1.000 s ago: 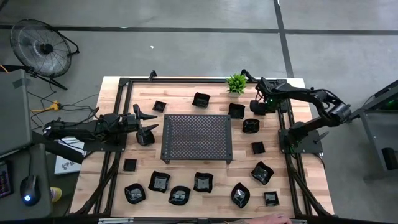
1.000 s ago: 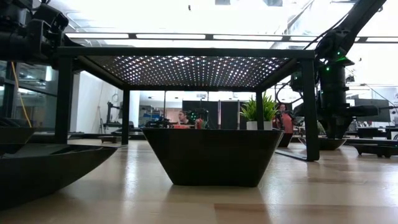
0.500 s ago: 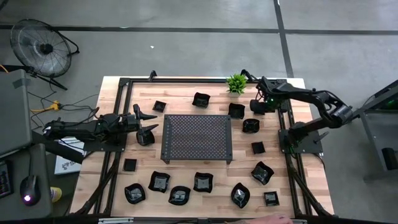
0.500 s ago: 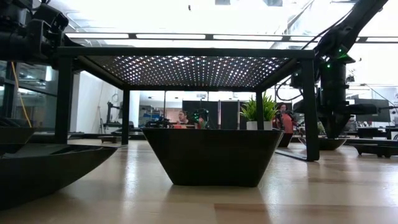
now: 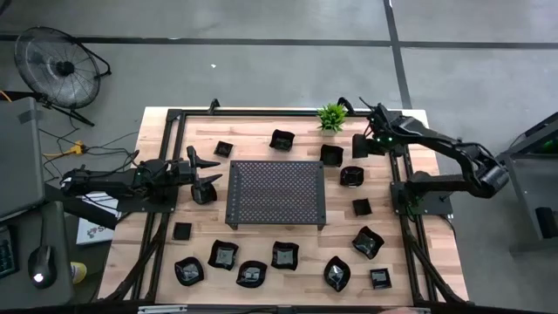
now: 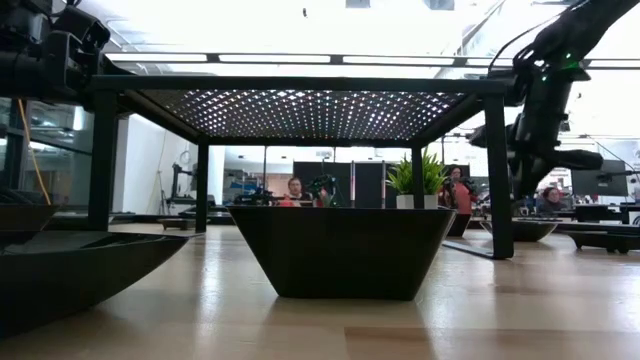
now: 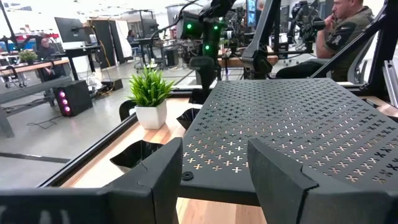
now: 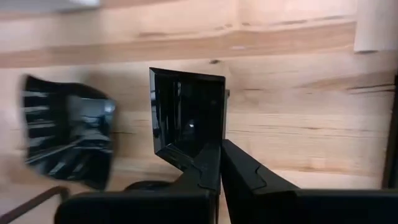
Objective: Pick & Place Mini shaped plates
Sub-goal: Put the square plate on the shelf
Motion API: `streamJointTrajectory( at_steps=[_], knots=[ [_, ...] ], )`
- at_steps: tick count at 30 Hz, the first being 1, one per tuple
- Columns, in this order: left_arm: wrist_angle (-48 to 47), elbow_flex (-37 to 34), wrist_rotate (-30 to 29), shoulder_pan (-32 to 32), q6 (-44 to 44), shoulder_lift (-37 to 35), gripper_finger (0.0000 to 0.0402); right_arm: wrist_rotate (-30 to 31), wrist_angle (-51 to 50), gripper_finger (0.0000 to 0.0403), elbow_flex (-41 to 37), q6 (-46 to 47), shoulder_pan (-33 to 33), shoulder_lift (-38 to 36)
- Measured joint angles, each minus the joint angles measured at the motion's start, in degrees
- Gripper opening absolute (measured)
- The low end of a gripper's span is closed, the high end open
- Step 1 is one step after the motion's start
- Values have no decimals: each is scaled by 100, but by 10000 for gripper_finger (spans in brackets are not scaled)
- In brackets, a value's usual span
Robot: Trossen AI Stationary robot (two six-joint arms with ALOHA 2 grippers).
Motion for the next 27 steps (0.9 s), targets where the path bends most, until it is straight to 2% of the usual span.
streamJointTrajectory(
  at_steps=[12,16,27],
  knots=[
    [-2,0,0,-1,0,-1,176,-165,5,2,0,772,832,-1404],
    [-2,0,0,-2,2,-1,176,-415,120,2,0,965,1223,-1768],
    [-2,0,0,-1,0,-1,176,-730,566,2,0,1272,2386,-2011]
  ],
)
